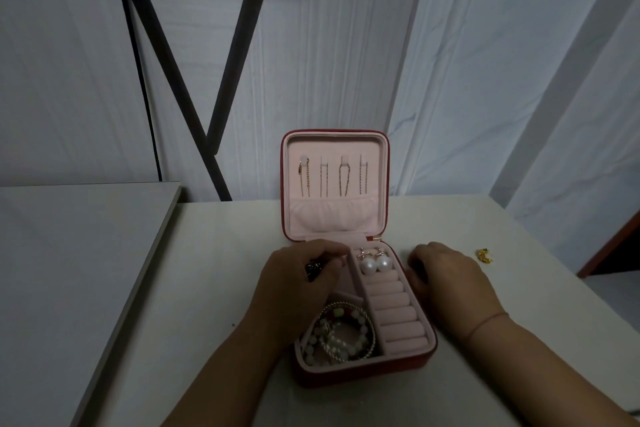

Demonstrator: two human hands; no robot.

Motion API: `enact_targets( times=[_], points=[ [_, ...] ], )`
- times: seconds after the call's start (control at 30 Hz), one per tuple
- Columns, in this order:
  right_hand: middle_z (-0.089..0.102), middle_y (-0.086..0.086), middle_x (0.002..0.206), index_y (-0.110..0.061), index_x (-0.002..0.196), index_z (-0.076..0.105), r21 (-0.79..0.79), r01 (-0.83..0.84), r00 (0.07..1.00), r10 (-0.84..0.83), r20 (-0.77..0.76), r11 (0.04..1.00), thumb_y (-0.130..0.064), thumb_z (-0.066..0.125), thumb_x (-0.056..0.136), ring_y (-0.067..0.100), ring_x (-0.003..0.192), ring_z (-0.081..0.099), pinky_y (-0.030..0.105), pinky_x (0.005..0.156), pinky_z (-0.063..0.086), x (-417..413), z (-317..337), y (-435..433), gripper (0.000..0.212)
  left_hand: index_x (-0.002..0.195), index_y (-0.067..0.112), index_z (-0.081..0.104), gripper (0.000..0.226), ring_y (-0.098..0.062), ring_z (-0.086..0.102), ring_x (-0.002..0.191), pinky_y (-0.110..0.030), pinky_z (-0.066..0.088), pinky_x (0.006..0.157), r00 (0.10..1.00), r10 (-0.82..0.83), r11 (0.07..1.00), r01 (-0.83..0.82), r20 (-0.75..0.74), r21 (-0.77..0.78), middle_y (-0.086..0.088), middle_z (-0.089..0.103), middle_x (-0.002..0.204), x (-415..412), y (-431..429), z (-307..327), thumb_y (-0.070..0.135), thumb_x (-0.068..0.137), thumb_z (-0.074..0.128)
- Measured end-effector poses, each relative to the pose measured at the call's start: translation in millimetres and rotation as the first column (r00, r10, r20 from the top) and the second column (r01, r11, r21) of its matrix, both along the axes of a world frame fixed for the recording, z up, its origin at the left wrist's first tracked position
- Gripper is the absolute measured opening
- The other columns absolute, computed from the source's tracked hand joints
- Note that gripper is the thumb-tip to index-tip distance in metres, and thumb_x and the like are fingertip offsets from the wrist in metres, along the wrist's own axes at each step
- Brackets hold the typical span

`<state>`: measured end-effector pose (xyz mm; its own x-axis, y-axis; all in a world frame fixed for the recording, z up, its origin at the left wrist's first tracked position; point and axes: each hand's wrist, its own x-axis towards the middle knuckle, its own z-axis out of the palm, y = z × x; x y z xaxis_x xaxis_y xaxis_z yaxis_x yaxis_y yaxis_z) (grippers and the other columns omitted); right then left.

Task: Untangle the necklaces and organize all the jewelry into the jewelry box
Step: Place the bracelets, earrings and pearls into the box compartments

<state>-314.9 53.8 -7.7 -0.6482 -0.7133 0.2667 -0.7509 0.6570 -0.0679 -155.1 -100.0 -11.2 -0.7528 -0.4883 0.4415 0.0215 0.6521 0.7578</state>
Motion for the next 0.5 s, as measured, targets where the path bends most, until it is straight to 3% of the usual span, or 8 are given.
enact_targets(
  times=[0.27,0.33,0.4,0.5],
  points=[
    [0.059,0.002,0.096,-0.015,0.098,0.060,-0.012,-0.048,0.999,0.048,0.011,0.999,-0.021,0.050,0.094,0.020,0.087,0.057,0.026,0.073,0.039,-6,-2,5,0.012,0.105,0.034,0.065,0.025,0.010,0.058,0.098,-0.011,0.048,0.084,1.000,-0.004,1.000,0.004,0.013,-0.006,0.026,0.062,0.095,-1,0,0,0.016,0.089,0.061],
    [0.060,0.004,0.084,-0.013,0.088,0.060,0.032,-0.082,0.996,0.083,-0.034,0.996,-0.009,0.066,0.082,0.022,0.073,0.059,0.027,0.065,0.041,-8,-3,5,0.009,0.104,0.036,0.063,0.026,0.014,0.056,0.098,-0.007,0.046,0.084,1.000,-0.009,1.000,0.009,0.012,-0.010,0.029,0.059,0.094,-1,0,0,0.015,0.089,0.061],
    [0.056,0.004,0.065,-0.013,0.073,0.058,-0.018,-0.130,0.990,0.129,-0.064,0.991,0.004,0.081,0.060,0.022,0.052,0.054,0.026,0.050,0.036,-11,-7,6,0.031,0.104,0.036,0.063,0.026,0.014,0.055,0.098,-0.006,0.046,0.082,1.000,-0.019,1.000,0.019,0.011,-0.009,0.030,0.058,0.093,-2,0,1,0.014,0.089,0.061],
    [0.055,0.006,0.067,-0.011,0.073,0.057,-0.058,-0.144,0.990,0.143,-0.017,0.988,0.006,0.075,0.068,0.024,0.055,0.053,0.026,0.053,0.031,-13,-10,8,0.025,0.105,0.033,0.066,0.025,0.011,0.056,0.099,-0.009,0.048,0.083,1.000,-0.024,1.000,0.024,0.014,-0.007,0.029,0.060,0.094,-2,0,0,0.015,0.090,0.061]
  ],
)
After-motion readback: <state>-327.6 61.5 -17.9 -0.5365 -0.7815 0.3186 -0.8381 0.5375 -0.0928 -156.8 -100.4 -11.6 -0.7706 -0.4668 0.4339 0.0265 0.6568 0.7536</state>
